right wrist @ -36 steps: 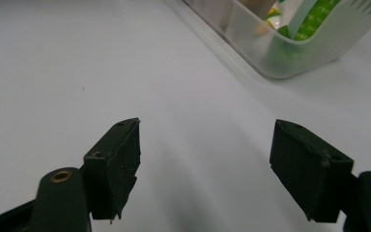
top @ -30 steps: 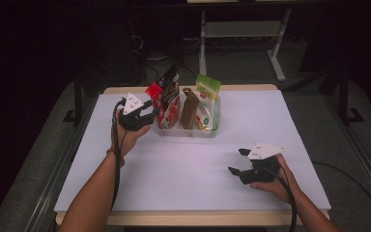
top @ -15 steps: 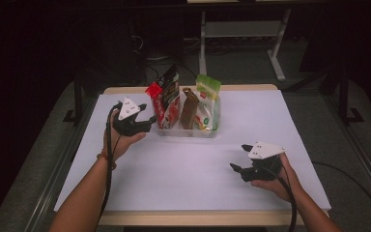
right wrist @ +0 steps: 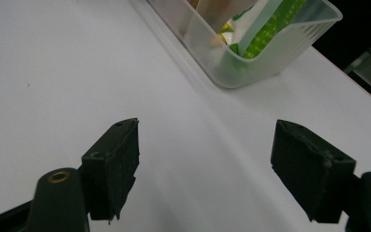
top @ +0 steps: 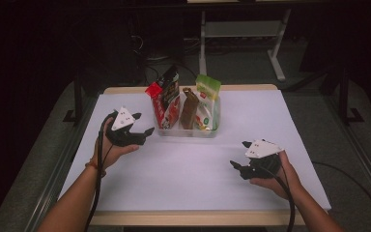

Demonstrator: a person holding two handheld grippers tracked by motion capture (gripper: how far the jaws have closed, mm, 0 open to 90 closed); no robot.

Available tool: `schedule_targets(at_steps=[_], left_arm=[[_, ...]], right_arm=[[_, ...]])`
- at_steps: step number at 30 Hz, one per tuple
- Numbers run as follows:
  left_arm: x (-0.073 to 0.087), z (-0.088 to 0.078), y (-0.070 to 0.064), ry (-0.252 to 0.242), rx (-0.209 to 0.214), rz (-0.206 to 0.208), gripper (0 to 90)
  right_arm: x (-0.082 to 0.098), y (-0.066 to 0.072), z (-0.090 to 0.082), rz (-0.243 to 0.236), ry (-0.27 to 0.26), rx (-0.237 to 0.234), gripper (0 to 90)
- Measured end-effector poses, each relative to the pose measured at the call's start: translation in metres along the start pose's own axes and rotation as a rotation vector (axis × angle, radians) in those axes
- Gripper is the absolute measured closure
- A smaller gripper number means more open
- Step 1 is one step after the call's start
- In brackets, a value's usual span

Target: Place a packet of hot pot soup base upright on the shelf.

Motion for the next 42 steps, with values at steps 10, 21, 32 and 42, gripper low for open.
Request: schedule_targets(at_steps=[10, 21, 32, 42], left_arm=[[0.021, -0.026, -0.01, 0.021, 0.026, 0.018, 25.3], [0.044, -0.053, -0.021, -0.006, 0.038, -0.005, 25.2], [0.072, -0.071, -0.029, 0.0, 0.039, -0.019, 23.7], [0.102, -0.091, -0.031, -0.032, 0.015, -0.129, 22.9]], right_arm=[[0.0, -0.003, -0.004, -0.003, 0.007, 0.017, 23.2], [0.015, -0.006, -0.014, 0.038, -0.044, 0.017, 22.0], [0.031, -0.017, -0.025, 0.088, -0.07, 0.053, 17.9], [0.06, -0.031, -0.042, 0.175, -0.113, 0.104, 17.7]])
Point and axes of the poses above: each handheld gripper's, and its own axes: z roughly forward along the jaws, x roughly out of its underside, y roughly to its left, the point moved 9 cm from there along z, roughly forward along the jaws, and after that the axes turned 6 degrees about z, right-handed, at the moved point
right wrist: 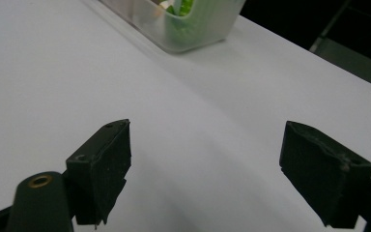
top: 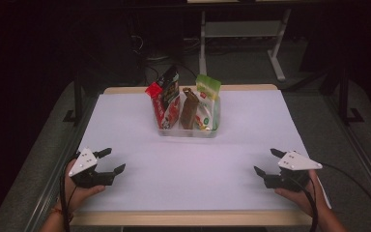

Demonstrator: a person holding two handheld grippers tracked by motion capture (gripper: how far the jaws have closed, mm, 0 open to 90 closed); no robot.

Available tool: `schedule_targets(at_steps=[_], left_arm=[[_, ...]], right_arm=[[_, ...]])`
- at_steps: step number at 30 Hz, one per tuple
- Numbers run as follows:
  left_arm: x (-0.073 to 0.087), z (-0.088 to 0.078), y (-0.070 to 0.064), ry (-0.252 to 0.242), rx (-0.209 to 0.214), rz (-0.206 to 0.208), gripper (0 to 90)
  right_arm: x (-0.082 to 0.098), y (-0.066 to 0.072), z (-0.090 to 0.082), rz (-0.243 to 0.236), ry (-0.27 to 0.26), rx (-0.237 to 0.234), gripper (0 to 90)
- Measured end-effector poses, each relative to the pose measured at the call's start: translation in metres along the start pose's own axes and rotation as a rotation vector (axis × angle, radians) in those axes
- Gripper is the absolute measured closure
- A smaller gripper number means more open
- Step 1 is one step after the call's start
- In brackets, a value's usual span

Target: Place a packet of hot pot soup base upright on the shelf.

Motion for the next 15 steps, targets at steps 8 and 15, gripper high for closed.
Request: schedule_targets(at_steps=[8, 15], left_arm=[[0.013, -0.01, 0.006, -0.041, -0.024, -0.081, 21.5], [0.02, -0.006, 0.0, -0.022, -0.031, -0.08, 20.8]], right_arm=[[0.012, -0.011, -0.008, 0.05, -0.027, 0.041, 17.2], [0.019, -0.013, -0.008, 0.084, -0.022, 0.04, 17.3]])
Point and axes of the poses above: each handheld gripper's, and its own axes: z roughly forward along the jaws, x roughly out of its underside, y roughly to its left, the point moved 9 cm from there along z, roughly forward along the jaws, and after that the axes turned 6 degrees about z, right-handed, at the moved point
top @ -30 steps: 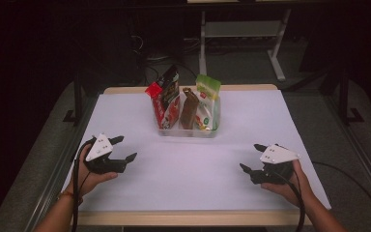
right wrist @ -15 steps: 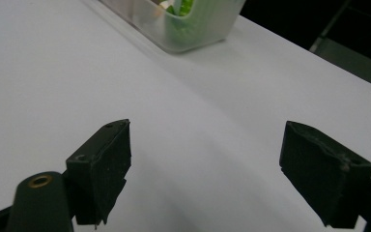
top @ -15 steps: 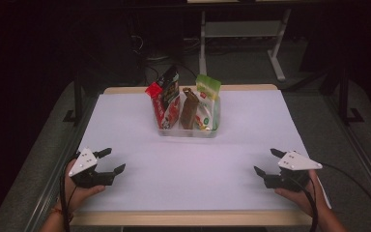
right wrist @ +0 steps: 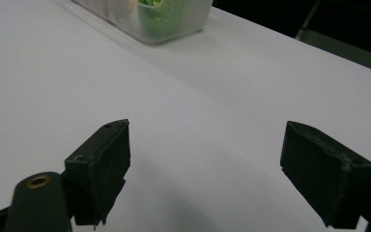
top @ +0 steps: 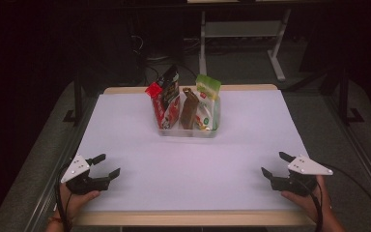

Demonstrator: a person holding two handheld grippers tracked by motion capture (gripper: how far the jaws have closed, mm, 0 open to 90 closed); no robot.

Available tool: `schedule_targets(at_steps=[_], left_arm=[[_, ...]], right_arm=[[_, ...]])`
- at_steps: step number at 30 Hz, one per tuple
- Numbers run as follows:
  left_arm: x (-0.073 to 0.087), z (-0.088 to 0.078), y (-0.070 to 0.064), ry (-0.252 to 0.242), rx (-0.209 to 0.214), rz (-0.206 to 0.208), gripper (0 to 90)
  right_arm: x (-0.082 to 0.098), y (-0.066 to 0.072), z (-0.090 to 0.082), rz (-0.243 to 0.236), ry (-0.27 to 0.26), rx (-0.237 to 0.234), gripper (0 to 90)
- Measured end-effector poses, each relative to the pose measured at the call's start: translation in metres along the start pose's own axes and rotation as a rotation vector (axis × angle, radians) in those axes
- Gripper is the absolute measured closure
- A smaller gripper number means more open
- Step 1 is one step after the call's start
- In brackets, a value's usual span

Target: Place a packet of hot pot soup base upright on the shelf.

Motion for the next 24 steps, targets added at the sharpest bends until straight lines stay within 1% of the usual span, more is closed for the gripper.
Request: schedule_targets(at_steps=[1, 2, 4, 7, 8, 9, 10, 11, 13, 18, 20, 22, 24], left_arm=[[0.002, 0.0, -0.001, 0.011, -0.003, 0.01, 20.6], [0.003, 0.001, -0.002, 0.015, -0.001, 0.011, 20.6], [0.004, 0.0, -0.003, 0.017, -0.006, 0.02, 20.3], [0.001, -0.003, 0.0, -0.009, -0.018, 0.006, 20.2], [0.002, -0.002, 0.001, -0.007, -0.025, -0.001, 20.2], [0.003, -0.002, 0.001, -0.005, -0.022, -0.007, 20.1], [0.005, -0.001, 0.001, -0.002, -0.019, -0.013, 20.2], [0.005, 0.0, 0.001, 0.004, -0.02, -0.008, 20.2], [0.006, 0.002, 0.0, 0.013, -0.016, -0.002, 20.1], [0.008, 0.003, -0.001, 0.019, -0.012, 0.002, 20.1], [0.009, 0.003, -0.001, 0.022, -0.017, -0.002, 20.0], [0.009, 0.002, -0.001, 0.025, -0.022, 0.004, 20.1], [0.008, 0.001, 0.0, 0.025, -0.04, 0.011, 20.3]], right_arm=[[0.0, 0.001, 0.0, -0.002, 0.004, -0.003, 17.3], [0.0, 0.003, 0.0, -0.008, 0.001, -0.001, 17.3], [-0.003, 0.006, -0.001, -0.008, -0.009, -0.008, 17.3], [-0.005, 0.009, -0.001, -0.008, -0.016, -0.009, 16.9], [-0.005, 0.009, 0.0, -0.011, -0.014, -0.011, 16.5], [-0.004, 0.011, 0.001, -0.011, -0.007, -0.014, 16.3], [-0.003, 0.011, 0.003, -0.019, -0.002, -0.015, 16.3], [-0.002, 0.011, 0.004, -0.023, 0.003, -0.013, 16.3], [-0.001, 0.011, 0.005, -0.021, 0.008, -0.016, 16.3], [-0.002, 0.009, 0.006, -0.029, 0.01, 0.0, 16.3], [-0.002, 0.008, 0.007, -0.028, 0.014, 0.001, 16.4], [-0.001, 0.008, 0.008, -0.033, 0.02, 0.004, 16.4], [-0.001, 0.009, 0.009, -0.041, 0.023, 0.004, 16.6]])
Point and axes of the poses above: each handheld gripper's, and its own axes: z roughly forward along the jaws, x roughly out of its underside, y roughly to its left, the point moved 9 cm from there along z, roughly forward along the jaws, and after that the axes turned 6 degrees about z, right-handed, at the moved point
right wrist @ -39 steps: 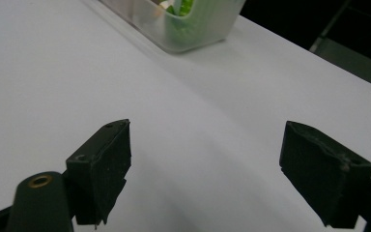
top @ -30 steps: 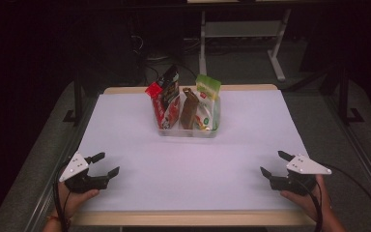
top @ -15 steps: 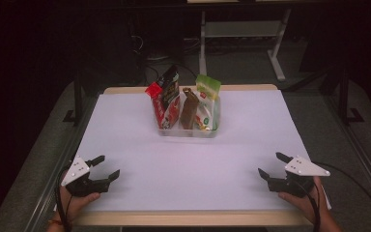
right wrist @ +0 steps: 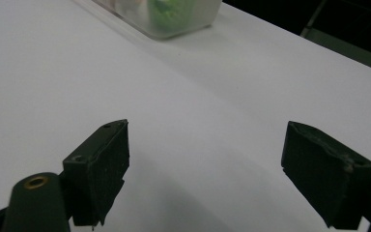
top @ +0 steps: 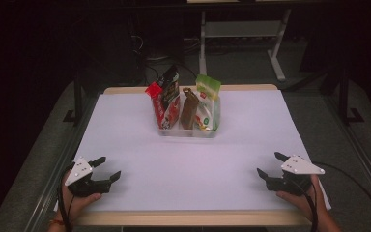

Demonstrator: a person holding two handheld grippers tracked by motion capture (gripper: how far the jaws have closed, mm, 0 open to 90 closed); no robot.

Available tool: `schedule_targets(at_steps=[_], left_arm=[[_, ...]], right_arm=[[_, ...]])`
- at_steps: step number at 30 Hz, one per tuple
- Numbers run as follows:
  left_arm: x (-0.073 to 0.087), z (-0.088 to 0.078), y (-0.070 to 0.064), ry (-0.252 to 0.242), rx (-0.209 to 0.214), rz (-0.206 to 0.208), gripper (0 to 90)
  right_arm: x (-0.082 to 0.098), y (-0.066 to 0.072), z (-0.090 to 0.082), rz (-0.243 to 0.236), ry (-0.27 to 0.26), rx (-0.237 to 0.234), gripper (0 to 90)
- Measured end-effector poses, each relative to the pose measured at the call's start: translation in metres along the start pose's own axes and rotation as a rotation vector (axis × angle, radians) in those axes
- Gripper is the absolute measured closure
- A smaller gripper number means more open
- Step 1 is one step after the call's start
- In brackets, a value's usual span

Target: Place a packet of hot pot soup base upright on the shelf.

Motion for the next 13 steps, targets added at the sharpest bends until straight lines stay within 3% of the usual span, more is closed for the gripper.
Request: schedule_targets(at_steps=[4, 9, 13], left_arm=[[0.0019, 0.0001, -0.0003, 0.009, -0.005, 0.004, 20.6], [0.0032, -0.0004, 0.0005, 0.011, -0.006, 0.003, 20.6], [0.0038, -0.0014, 0.0009, 0.014, -0.016, -0.008, 21.0]], right_arm=[[-0.0006, -0.0011, 0.0025, -0.025, 0.003, 0.024, 18.8], [-0.0073, -0.0036, -0.0021, -0.015, -0.035, 0.034, 18.6], [-0.0065, -0.0064, -0.0003, 0.006, -0.03, 0.031, 18.6]])
Point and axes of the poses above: each handheld gripper's, and its own axes: z roughly forward along the jaws, x roughly out of its underside, y roughly to its left, the point moved 9 cm from there along z, roughly forward along the jaws, and after that the axes turned 6 degrees about z, right-handed, at the moved point
